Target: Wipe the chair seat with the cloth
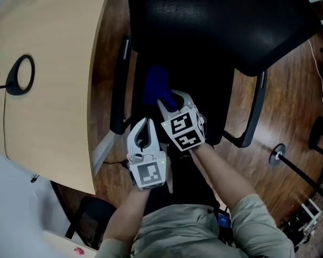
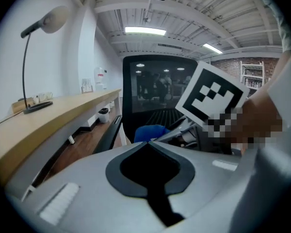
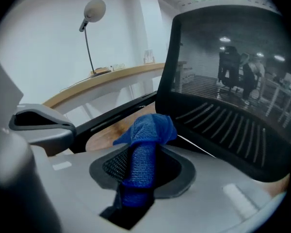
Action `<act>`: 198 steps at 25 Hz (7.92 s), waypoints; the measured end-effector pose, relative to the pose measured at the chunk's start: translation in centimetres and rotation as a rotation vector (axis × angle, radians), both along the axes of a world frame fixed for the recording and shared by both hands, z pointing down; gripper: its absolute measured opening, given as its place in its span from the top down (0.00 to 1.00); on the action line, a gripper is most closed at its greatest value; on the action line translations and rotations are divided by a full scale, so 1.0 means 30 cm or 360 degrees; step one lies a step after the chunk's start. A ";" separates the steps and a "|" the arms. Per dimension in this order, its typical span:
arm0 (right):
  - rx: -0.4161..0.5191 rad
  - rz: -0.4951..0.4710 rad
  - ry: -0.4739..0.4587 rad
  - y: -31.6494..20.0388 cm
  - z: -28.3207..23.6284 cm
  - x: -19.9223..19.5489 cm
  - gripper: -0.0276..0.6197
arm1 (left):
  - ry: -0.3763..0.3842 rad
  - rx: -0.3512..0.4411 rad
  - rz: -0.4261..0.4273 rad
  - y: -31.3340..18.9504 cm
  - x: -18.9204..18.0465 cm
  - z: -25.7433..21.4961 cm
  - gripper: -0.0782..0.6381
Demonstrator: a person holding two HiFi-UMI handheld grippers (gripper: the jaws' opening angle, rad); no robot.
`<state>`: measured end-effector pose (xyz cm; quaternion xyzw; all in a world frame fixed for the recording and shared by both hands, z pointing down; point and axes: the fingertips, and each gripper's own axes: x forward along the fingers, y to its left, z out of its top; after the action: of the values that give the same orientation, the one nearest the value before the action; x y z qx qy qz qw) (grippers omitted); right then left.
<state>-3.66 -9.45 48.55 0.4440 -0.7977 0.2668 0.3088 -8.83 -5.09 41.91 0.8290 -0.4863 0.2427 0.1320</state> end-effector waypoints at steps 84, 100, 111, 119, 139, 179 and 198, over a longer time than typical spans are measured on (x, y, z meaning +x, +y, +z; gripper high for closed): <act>-0.0034 0.0060 0.0152 -0.090 0.452 -0.205 0.78 | 0.0002 -0.0273 0.0123 0.090 -0.125 0.390 0.88; -0.0103 0.0178 0.0214 0.038 0.498 -0.006 0.78 | -0.0059 -0.0297 0.0116 0.136 -0.048 0.433 0.88; -0.0197 0.0857 0.0334 0.254 0.483 0.624 0.79 | -0.0042 -0.0239 0.0498 0.190 0.342 0.403 0.88; -0.0280 0.1377 0.0335 0.478 0.505 0.923 0.79 | -0.0048 -0.0240 0.0708 0.260 0.544 0.418 0.88; -0.0297 0.1612 0.0193 0.593 0.553 0.956 0.79 | -0.0058 -0.0263 0.0512 0.294 0.514 0.472 0.88; -0.0210 0.0360 0.0270 0.320 0.517 0.025 0.79 | -0.0097 -0.0281 0.0286 0.262 -0.092 0.469 0.88; -0.0412 0.1487 0.0339 0.853 0.524 0.801 0.79 | -0.0095 -0.0243 0.0932 0.490 0.503 0.452 0.88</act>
<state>20.37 16.13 64.27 0.7369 -0.4377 0.4268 0.2885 6.25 9.62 55.48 0.9142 -0.2105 0.3304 0.1039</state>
